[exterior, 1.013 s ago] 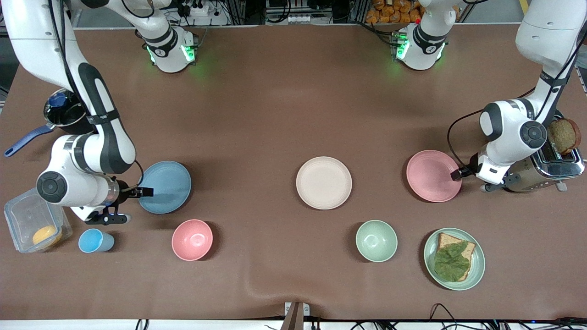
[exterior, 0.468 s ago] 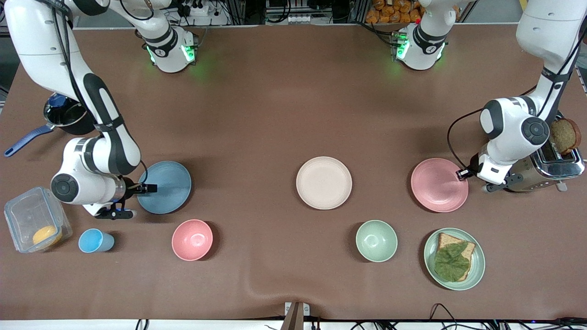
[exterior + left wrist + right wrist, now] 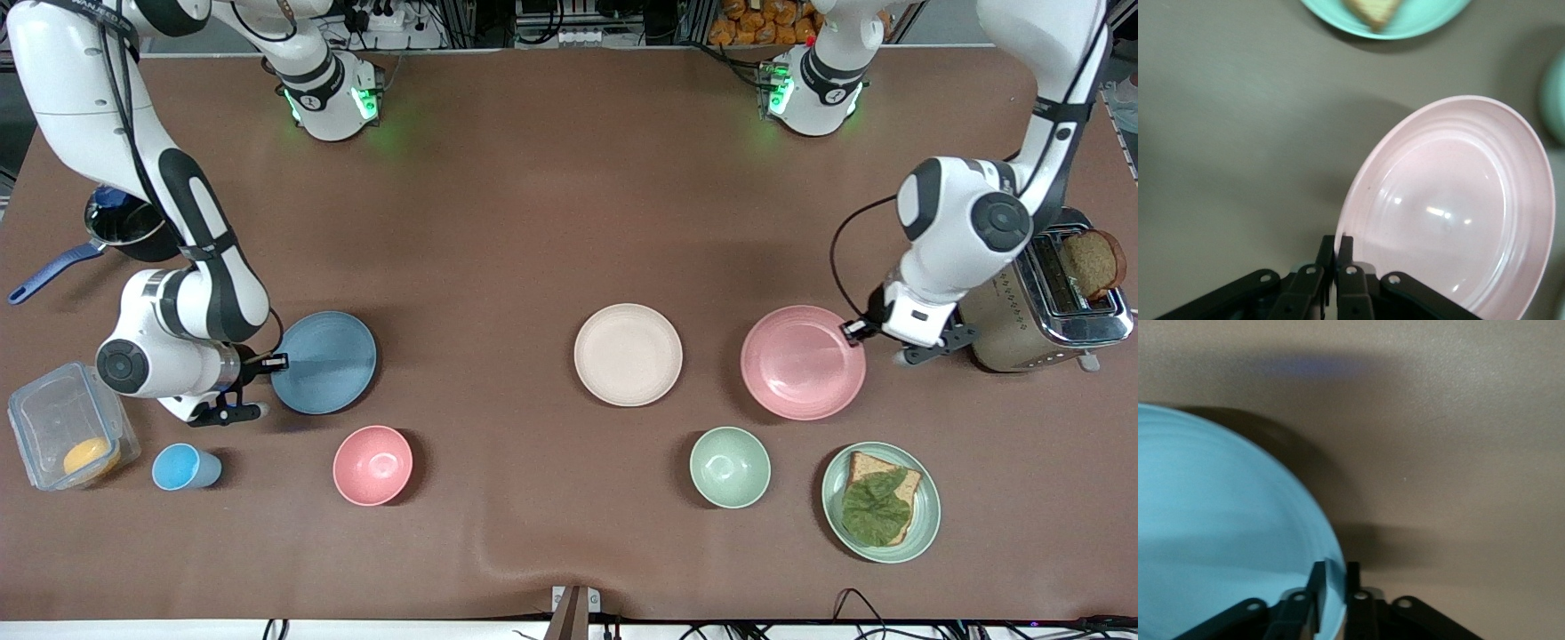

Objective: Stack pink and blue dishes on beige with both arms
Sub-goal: 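Carry the pink plate onto the beige plate with the left gripper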

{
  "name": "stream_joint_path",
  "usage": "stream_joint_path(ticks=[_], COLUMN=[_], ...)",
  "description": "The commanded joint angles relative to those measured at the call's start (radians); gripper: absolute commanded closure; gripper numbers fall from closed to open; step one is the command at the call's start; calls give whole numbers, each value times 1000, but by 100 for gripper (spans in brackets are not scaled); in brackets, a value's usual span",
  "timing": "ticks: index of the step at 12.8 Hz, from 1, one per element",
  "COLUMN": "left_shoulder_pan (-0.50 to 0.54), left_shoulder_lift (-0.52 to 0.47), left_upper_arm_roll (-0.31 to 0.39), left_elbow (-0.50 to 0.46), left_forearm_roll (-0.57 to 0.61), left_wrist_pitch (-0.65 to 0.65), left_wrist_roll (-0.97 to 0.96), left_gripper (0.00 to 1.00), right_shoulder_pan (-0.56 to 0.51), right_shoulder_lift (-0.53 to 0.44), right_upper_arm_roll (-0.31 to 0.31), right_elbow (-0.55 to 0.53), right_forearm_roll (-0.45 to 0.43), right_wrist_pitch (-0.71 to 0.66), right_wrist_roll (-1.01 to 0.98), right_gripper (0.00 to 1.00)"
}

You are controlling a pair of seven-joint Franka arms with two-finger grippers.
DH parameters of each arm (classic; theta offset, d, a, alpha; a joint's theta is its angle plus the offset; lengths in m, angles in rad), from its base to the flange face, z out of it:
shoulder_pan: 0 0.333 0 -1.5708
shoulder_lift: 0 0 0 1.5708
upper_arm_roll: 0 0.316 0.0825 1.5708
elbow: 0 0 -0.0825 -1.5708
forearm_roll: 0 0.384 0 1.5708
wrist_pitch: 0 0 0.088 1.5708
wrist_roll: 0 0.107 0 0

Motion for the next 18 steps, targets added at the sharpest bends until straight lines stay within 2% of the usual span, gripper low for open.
stream_joint_path(ticks=[1, 5, 8, 9, 11, 18], left_shoulder_pan=[3, -23, -82, -111, -138, -185], left_shoulder_lift=[-1, 42, 80, 97, 129, 246], left_upper_arm_roll=[-84, -149, -160, -160, -160, -152], left_elbow=[28, 31, 22, 22, 21, 21], left_forearm_roll=[-18, -21, -21, -21, -15, -7], left_wrist_pitch=[-36, -13, 62, 99, 148, 298], left_wrist_roll=[-108, -146, -203, -238, -268, -272], left_gripper=[100, 100, 100, 100, 100, 100], right_shoulder_pan=[-6, -2, -5, -3, 17, 52], right_shoulder_lift=[-24, -97, -148, -154, -153, -162], right_upper_arm_roll=[23, 89, 135, 145, 158, 161], right_elbow=[6, 69, 123, 144, 169, 172], right_forearm_roll=[-5, -5, 12, 44, 76, 76], right_wrist_pitch=[3, -17, -147, -176, -185, -188], right_wrist_roll=[-20, -18, -11, -7, -4, 29], right_gripper=[100, 100, 100, 100, 100, 100])
